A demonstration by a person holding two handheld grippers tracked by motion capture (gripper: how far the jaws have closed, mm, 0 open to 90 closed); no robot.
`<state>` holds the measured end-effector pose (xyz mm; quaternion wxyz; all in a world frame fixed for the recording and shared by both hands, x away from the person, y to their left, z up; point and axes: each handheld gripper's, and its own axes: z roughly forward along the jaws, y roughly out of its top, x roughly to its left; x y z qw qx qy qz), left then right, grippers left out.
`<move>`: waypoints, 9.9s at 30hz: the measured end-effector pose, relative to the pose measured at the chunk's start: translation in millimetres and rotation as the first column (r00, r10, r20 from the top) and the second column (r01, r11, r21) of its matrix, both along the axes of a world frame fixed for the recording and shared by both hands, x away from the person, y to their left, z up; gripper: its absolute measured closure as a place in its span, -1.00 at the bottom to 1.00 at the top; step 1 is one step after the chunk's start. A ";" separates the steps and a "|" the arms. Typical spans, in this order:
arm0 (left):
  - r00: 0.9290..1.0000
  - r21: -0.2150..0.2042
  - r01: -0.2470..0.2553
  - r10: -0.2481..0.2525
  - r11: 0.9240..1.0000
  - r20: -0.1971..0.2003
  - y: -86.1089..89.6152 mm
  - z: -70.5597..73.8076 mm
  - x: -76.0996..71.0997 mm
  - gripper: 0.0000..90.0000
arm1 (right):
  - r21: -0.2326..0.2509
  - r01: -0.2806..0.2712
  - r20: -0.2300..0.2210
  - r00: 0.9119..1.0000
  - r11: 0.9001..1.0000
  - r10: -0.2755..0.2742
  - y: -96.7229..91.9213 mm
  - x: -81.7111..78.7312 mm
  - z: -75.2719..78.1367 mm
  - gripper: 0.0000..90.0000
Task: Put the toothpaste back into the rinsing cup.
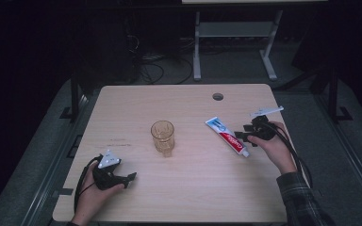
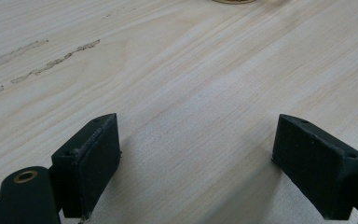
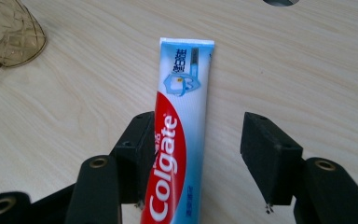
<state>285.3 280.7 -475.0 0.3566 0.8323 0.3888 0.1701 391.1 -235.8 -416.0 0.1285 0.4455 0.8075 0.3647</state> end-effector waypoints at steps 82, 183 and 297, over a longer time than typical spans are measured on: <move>1.000 0.000 0.012 -0.012 1.000 0.001 0.8 0.0 -0.6 -0.69 | -0.163 -0.059 -0.191 0.981 0.985 0.027 68.5 75.6 -28.8 0.57; 1.000 0.001 0.012 -0.012 1.000 0.004 0.7 -0.1 -0.5 -0.69 | 0.276 -0.324 0.197 0.941 0.905 0.277 111.8 24.7 93.5 0.61; 1.000 0.002 0.020 -0.020 1.000 0.002 0.7 0.0 -0.7 -0.69 | 0.226 -0.472 0.194 0.879 0.852 0.435 243.3 50.4 58.9 0.57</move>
